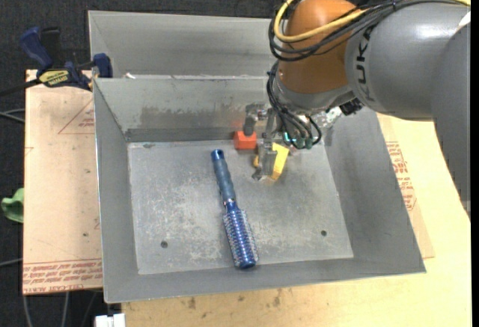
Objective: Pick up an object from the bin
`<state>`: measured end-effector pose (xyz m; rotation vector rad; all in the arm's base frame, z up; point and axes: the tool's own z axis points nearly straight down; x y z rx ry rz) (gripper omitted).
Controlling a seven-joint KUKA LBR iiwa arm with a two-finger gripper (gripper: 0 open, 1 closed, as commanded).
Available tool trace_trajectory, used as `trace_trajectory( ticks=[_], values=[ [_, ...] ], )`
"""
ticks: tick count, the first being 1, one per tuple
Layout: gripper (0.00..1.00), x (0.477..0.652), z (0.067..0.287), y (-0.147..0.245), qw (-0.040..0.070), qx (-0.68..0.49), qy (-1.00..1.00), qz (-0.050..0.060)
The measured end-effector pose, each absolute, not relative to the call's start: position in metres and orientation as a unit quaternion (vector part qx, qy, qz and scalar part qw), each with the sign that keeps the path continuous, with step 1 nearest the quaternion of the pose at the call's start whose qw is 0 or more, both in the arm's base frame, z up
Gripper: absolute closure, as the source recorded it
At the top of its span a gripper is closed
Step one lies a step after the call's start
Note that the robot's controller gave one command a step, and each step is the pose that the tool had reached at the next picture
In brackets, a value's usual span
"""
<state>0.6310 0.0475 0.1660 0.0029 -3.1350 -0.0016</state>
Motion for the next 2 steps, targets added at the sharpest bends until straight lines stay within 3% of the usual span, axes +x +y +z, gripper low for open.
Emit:
trace_trajectory(
  ticks=[1,2],
  values=[
    [0.00,0.623,0.111,-0.017,0.002,0.140,-0.990,0.000],
    [0.00,0.649,0.073,-0.056,-0.003,-0.028,-1.000,0.000]
  ],
)
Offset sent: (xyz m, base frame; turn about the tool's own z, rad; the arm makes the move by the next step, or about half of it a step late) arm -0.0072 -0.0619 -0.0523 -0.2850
